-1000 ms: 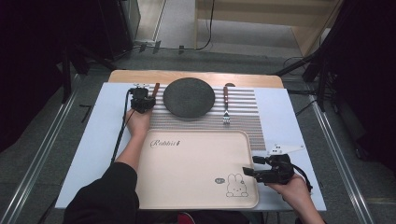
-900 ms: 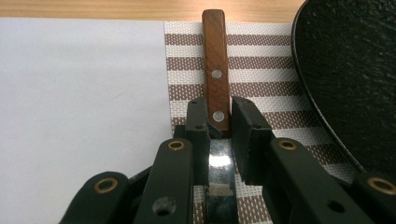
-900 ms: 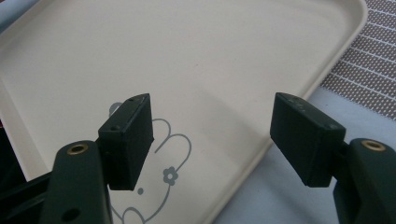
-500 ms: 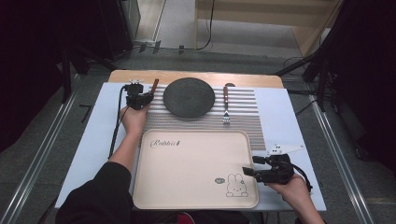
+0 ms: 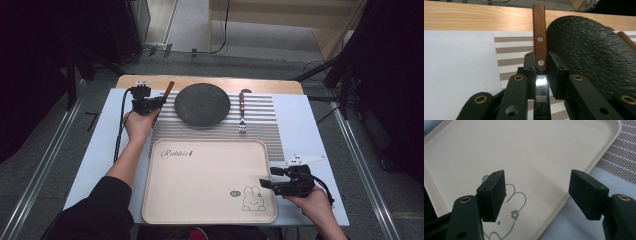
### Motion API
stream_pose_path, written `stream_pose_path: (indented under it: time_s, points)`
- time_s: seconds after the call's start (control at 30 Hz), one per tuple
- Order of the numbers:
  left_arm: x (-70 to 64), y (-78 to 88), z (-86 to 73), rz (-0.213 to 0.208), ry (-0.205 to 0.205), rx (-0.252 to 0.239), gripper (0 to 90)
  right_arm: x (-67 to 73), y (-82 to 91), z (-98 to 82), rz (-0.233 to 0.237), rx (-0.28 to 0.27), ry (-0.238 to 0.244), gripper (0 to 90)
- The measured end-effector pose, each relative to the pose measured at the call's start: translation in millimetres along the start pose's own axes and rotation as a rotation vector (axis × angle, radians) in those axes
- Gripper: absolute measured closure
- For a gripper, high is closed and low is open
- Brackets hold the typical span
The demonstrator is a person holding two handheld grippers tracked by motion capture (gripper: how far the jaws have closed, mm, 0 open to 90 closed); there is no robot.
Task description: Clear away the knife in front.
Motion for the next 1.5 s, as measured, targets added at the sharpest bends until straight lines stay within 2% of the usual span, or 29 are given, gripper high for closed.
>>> stream_pose_path:
  time_s: [0.3, 0.63, 0.83, 0.93, 1.0, 1.2, 1.3, 1.5]
  points:
    - [-20.0, 12.4, -0.3, -0.098, -0.037, 0.025, 77.0, -0.3, 0.0, -0.4, -0.002, 0.002, -0.003, 29.0]
    - [-44.8, 21.3, -2.4, -0.165, -0.102, 0.026, 77.0, -0.7, 0.2, -1.0, -0.004, 0.006, -0.006, 28.9]
    - [-60.0, 27.1, -5.0, -0.219, -0.126, 0.029, 77.0, -0.6, -0.1, -0.8, -0.004, 0.005, -0.003, 29.0]
    - [-64.9, 29.2, -7.8, -0.250, -0.136, 0.030, 77.0, -0.4, -0.1, -0.8, -0.003, 0.005, -0.003, 28.9]
    - [-66.7, 30.6, -9.9, -0.252, -0.146, 0.039, 77.0, -0.2, 0.2, -0.9, -0.002, 0.005, -0.002, 29.0]
    - [-74.3, 39.4, -13.5, -0.307, -0.141, 0.032, 77.0, -0.1, 0.4, -0.7, -0.001, 0.002, -0.002, 28.9]
    - [-78.3, 44.0, -16.8, -0.316, -0.164, 0.033, 77.0, 0.3, 0.5, -0.6, 0.001, 0.000, 0.000, 28.9]
    - [-85.5, 53.2, -23.5, -0.347, -0.174, 0.039, 77.0, 0.4, 0.4, -0.4, 0.002, 0.000, 0.001, 28.9]
Point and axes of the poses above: each handheld gripper's, and its own axes: y roughly backward along the jaws, z roughly out of its top, x roughly to its left, the point moved 8 cm from there along -y, roughly forward along the jaws, and after that the axes turned 1 degree about -z, right-handed, at the moved point
